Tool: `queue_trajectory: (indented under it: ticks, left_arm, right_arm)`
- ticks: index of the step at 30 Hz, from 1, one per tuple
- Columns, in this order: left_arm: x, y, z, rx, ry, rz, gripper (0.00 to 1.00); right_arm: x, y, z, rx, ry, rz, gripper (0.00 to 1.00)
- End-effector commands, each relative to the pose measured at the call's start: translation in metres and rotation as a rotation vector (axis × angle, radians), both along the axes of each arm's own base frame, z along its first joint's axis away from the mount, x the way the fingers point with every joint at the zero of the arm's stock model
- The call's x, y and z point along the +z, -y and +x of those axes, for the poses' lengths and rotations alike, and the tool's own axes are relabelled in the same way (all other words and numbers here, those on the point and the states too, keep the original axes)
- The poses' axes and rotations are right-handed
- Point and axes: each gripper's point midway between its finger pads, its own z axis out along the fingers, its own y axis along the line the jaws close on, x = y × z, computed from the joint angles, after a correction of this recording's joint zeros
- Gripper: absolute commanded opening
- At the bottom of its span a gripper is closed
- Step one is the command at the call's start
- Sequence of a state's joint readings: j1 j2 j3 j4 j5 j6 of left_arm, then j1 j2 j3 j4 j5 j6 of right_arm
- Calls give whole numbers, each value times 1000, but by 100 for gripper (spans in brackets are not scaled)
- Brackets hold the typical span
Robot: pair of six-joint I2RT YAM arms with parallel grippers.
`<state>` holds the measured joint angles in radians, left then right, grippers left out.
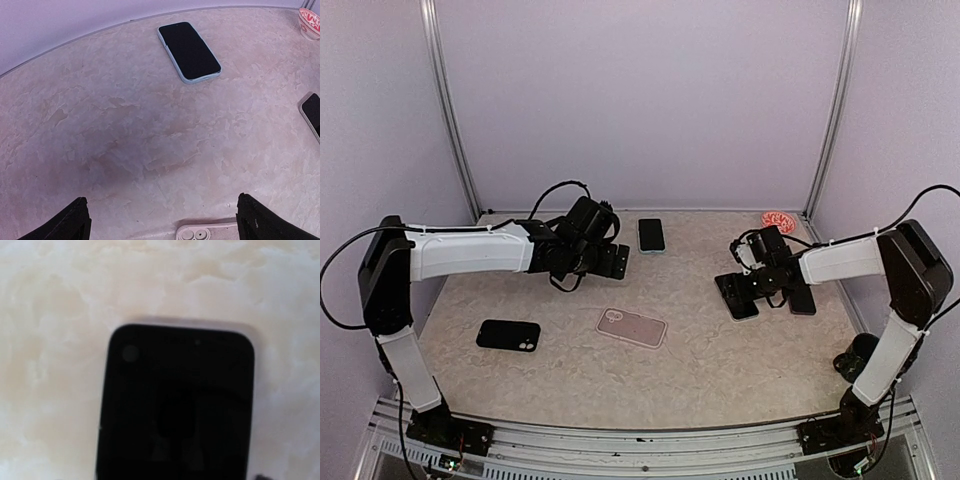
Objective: Put the phone into the phone case
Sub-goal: Move the phone to the phone, then pick up the phone at the center of the board.
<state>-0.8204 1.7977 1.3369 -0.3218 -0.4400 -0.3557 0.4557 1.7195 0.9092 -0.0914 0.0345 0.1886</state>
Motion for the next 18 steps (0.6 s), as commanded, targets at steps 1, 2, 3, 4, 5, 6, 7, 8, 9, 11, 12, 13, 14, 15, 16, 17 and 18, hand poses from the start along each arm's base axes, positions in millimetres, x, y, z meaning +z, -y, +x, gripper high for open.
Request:
queue_trajectory:
  ticks: [1, 2, 3, 4, 5, 6, 7, 8, 9, 11, 12, 13, 14, 15, 16, 17, 18]
  left_arm:
    - [11, -1, 0, 3, 12, -51, 99]
    - [10, -1, -1, 2, 12, -50, 99]
    - [9, -2, -2, 1, 9, -46, 99]
    - [8, -2, -3, -1, 7, -45, 99]
    - [6, -3, -3, -2, 4, -41, 99]
    - [4, -4, -4, -3, 1, -40, 99]
    - [3, -4, -5, -2, 0, -40, 99]
    - [3, -5, -6, -2, -1, -42, 99]
    - [2, -5, -6, -3, -2, -43, 99]
    - [4, -7, -8, -4, 1, -48, 99]
    - [3, -8, -9, -4, 0, -50, 99]
    - [3, -8, -10, -3, 2, -51, 99]
    - [3, -9, -11, -4, 1, -50, 99]
    - [4, -10, -11, -2, 2, -52, 99]
    - [3, -11, -12, -2, 2, -51, 99]
    - [3, -12, -12, 0, 3, -50, 99]
    - [3, -13, -13, 0, 2, -50, 99]
  right_arm:
    - [-2, -3, 1, 9, -26, -60, 87]
    - [-3, -2, 2, 5, -35, -74, 91]
    - [-3, 0, 2, -2, -49, -91, 95]
    - [-4, 1, 2, -2, -58, -102, 97]
    - [-3, 2, 2, -1, -68, -110, 99]
    - [-3, 2, 2, 2, -77, -116, 99]
    - [-3, 1, 1, 10, -89, -116, 99]
    - [-3, -2, 0, 24, -99, -109, 99]
    - [-5, -4, -1, 34, -112, -103, 99]
    - [-8, -5, -3, 42, -135, -106, 99]
    - [-10, -5, -4, 44, -146, -109, 99]
    - [-12, -5, -4, 45, -154, -115, 99]
    - [-13, -5, -5, 46, -163, -121, 99]
    - [-15, -5, -5, 47, -172, -127, 98]
    - [-15, -4, -5, 50, -179, -132, 98]
    - [-16, -3, -5, 47, -182, -140, 98]
    - [-15, -2, -4, 44, -182, -144, 98]
